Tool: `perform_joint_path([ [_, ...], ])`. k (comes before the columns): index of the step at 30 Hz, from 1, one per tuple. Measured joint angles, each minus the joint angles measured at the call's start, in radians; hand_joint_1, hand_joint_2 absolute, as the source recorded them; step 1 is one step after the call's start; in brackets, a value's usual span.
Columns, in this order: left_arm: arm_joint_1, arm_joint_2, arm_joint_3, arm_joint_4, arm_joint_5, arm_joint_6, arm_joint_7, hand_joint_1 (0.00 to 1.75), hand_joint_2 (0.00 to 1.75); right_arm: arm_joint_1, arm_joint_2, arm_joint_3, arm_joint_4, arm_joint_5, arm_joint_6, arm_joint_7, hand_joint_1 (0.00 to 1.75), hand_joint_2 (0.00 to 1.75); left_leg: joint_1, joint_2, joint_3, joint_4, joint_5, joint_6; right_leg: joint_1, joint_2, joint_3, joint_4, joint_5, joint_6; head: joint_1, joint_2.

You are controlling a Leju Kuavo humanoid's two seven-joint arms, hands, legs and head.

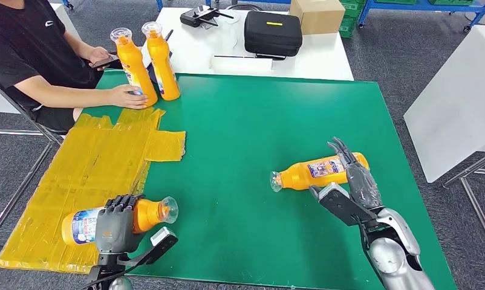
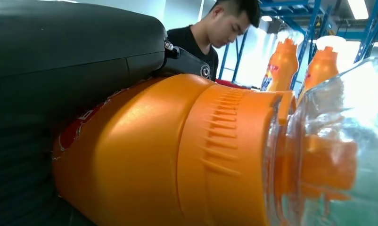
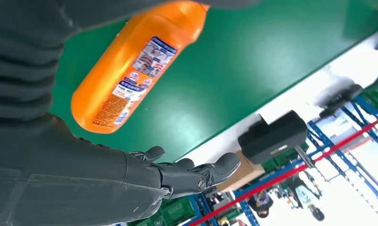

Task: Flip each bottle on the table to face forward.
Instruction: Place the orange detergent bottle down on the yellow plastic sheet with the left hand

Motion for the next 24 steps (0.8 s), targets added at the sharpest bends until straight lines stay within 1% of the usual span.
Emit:
perform_joint_path([
  [3,-0.027,0.019,0.0,0.06,-0.013,0.001,0.028,0.0,1.75,-0.026,-0.03,-0.007,0.034,0.003,0.019,0.011,0.0,1.75,0.0,0.0,0.0,0.0,0.0,0.0,0.0,0.0,0.0,0.0,0.0,0.0,0.0,0.0],
  [7,-0.087,0.062,-0.018,0.194,-0.043,0.003,0.101,0.0,1.75,-0.109,-0.075,-0.012,0.138,0.041,0.056,0.03,0.0,1.75,0.0,0.0,0.0,0.0,0.002,0.002,0.0,0.0,0.001,0.0,0.001,0.001,0.0,0.0],
  [10,-0.149,0.09,-0.045,0.295,-0.024,0.007,0.123,0.0,1.75,-0.194,-0.096,-0.009,0.246,0.08,0.083,0.037,0.0,1.75,-0.001,-0.002,0.001,0.0,0.004,0.003,0.0,-0.002,0.002,0.0,0.002,0.002,0.0,0.0],
  [14,-0.226,0.116,-0.079,0.405,0.055,0.003,0.101,0.0,1.75,-0.304,-0.119,0.013,0.396,0.122,0.109,0.037,0.0,1.75,-0.001,-0.006,0.003,0.0,0.006,0.003,0.0,-0.006,0.007,0.0,0.002,0.002,0.0,0.0],
  [18,-0.277,0.133,-0.106,0.472,0.113,-0.022,0.067,0.0,1.75,-0.394,-0.132,0.044,0.531,0.152,0.114,0.038,0.0,1.75,-0.001,-0.008,0.006,0.0,0.007,0.004,0.0,-0.008,0.011,0.0,0.002,0.002,0.0,0.0],
  [21,-0.301,0.142,-0.122,0.504,0.127,-0.033,0.059,0.0,1.75,-0.44,-0.135,0.064,0.611,0.161,0.114,0.04,0.0,1.75,-0.001,-0.01,0.008,0.0,0.007,0.004,-0.001,-0.01,0.012,0.0,0.002,0.002,0.0,0.0],
  [24,-0.314,0.147,-0.133,0.521,0.129,-0.035,0.055,0.0,1.75,-0.465,-0.137,0.076,0.656,0.162,0.114,0.04,0.0,1.75,-0.001,-0.012,0.008,0.0,0.007,0.004,-0.001,-0.012,0.013,0.0,0.002,0.002,0.0,0.0],
])
